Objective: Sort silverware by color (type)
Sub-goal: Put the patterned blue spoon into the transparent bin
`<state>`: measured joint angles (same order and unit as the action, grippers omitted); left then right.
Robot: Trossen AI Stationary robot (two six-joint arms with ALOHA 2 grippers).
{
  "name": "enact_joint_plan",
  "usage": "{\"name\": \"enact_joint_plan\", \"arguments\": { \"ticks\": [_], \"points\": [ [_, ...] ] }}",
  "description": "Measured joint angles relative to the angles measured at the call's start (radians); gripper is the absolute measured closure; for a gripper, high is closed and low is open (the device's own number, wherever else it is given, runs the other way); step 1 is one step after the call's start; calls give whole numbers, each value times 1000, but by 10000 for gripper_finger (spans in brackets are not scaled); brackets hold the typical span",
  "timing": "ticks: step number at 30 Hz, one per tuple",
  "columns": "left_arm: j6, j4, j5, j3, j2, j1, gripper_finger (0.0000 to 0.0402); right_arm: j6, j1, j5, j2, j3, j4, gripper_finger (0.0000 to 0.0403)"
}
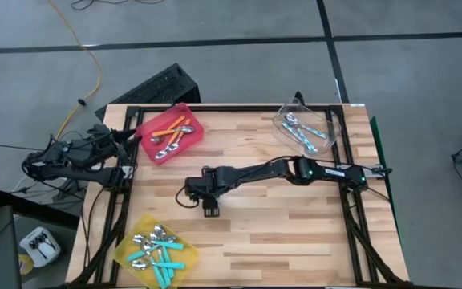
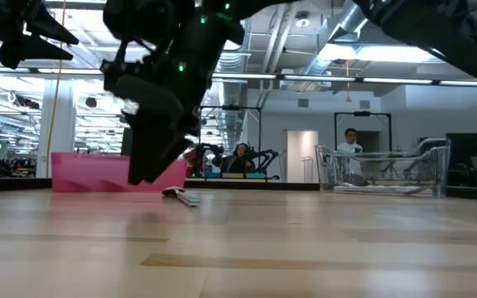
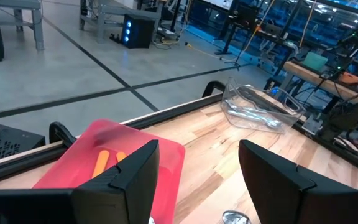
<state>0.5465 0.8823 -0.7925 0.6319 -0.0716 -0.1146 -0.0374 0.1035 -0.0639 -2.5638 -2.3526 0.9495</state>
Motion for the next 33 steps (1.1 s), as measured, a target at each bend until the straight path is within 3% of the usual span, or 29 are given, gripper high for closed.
{"name": "enact_joint_plan", "arguments": {
  "ticks": [10,17,22,28,33],
  "points": [
    [0,1,0,0,0,0,196,-224,19,-40,39,0,20,133],
    [0,1,0,0,0,0,196,-298,28,-206,39,0,23,133],
    [0,1,0,0,0,0,196,-225,22,-235,39,16,32,133],
    [0,0,0,0,0,0,196,-376,2,-327,39,17,116,133],
    [0,1,0,0,0,0,196,-411,-7,-382,39,17,117,133]
  ]
}}
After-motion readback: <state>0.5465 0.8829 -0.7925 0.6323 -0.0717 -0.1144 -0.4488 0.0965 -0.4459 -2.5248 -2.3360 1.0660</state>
